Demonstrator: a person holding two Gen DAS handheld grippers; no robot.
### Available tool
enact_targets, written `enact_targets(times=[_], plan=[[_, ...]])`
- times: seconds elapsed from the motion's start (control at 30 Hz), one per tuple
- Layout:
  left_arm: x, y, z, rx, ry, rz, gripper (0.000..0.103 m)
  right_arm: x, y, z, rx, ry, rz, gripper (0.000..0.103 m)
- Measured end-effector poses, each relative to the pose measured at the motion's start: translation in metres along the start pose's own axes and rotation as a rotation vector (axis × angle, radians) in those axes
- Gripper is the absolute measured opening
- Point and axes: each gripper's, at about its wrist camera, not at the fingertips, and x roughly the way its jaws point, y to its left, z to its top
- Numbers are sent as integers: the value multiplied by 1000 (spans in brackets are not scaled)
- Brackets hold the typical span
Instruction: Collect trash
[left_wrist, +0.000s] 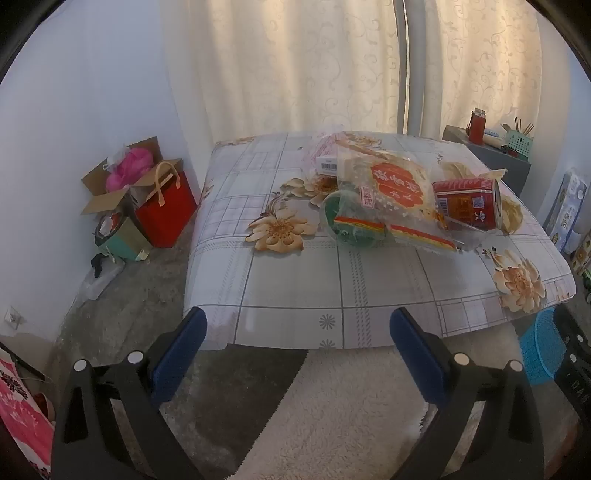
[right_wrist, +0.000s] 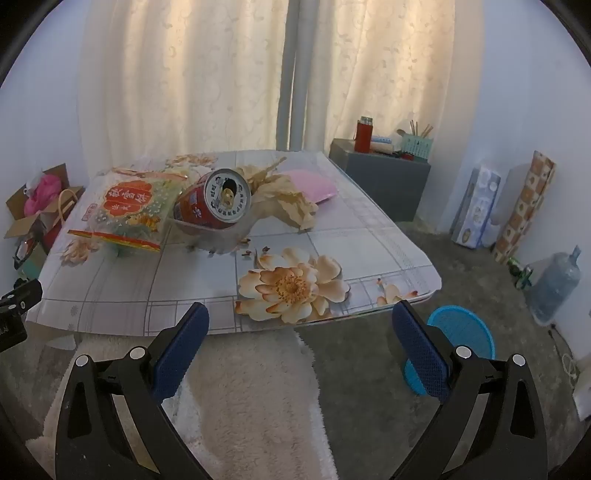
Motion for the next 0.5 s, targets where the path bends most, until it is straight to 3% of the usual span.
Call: enact_targets(times=[0.5], plan=[[-3,1,1,2,-1,1,97,3,-1,-2,-6,-12,-7,95]])
